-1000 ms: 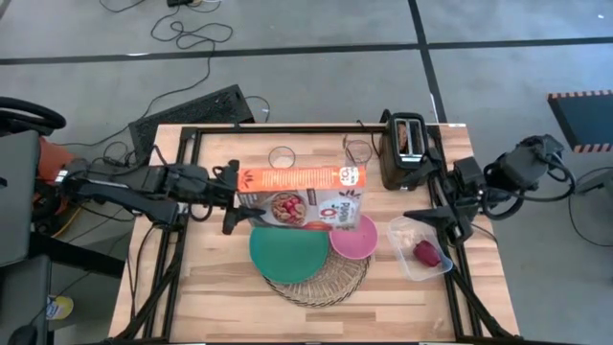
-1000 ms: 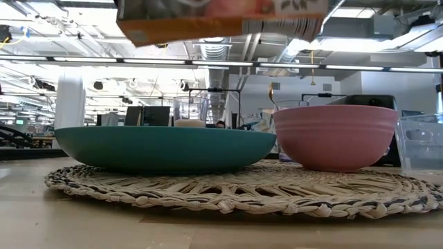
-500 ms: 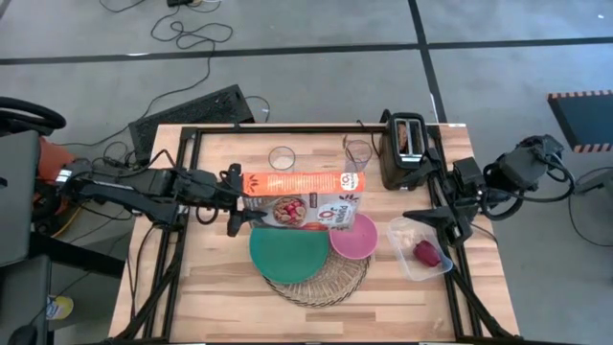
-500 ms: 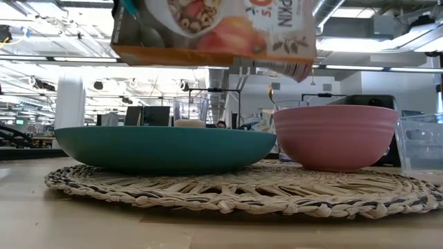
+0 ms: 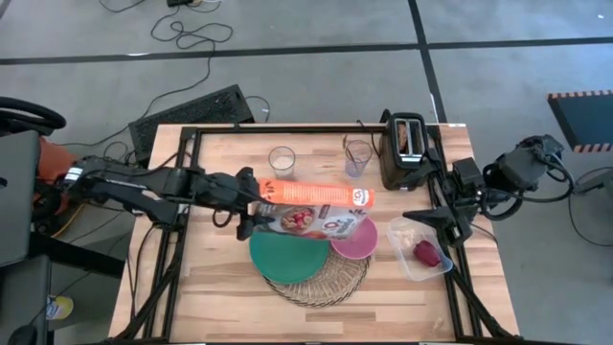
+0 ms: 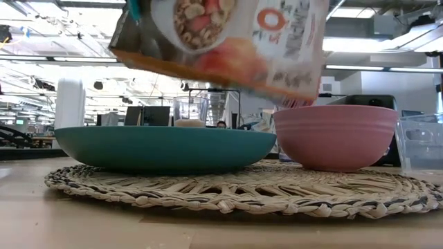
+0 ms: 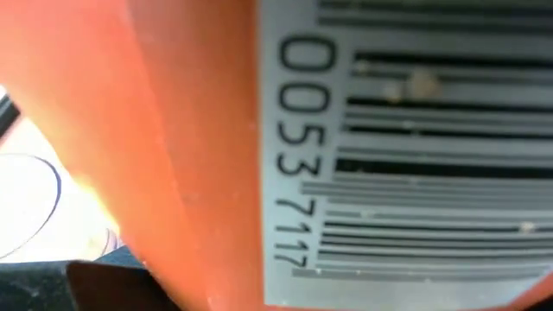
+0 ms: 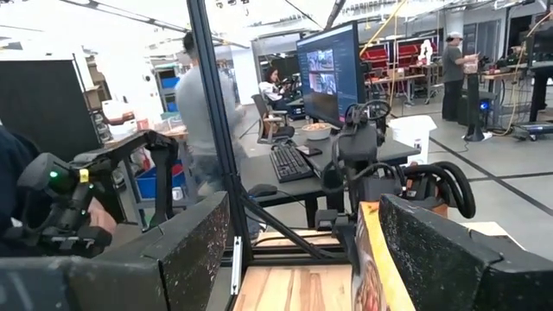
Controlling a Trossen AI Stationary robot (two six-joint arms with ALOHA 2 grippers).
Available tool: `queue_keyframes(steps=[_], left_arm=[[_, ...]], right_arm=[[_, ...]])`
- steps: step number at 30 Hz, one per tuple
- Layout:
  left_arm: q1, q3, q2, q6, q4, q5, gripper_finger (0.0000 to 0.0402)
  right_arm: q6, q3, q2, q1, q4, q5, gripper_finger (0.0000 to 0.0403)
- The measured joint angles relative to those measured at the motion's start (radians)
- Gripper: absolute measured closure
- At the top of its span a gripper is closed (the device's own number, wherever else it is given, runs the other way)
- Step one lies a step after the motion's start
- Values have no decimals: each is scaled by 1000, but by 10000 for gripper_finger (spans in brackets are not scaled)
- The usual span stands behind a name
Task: Arrange a breakfast setting
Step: Pour the cereals from the box into the pink bowl
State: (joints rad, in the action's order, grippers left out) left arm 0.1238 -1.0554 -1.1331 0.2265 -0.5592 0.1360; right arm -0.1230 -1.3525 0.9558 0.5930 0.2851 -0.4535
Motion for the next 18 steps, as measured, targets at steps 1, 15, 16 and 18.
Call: queue_keyframes(steps=[1,15,16,18], left_arm=[[0,-13,-8,-1,-17,0,123],[0,-71,-32,16,-55,8,123],[0,-71,-33,16,-57,8,123],[0,-71,-33,16,-54,9,123]], right_arm=[[0,0,0,0,0,1,76],[0,0,0,0,26,4,76],[0,0,0,0,26,4,76],[0,0,0,0,29,5,76]])
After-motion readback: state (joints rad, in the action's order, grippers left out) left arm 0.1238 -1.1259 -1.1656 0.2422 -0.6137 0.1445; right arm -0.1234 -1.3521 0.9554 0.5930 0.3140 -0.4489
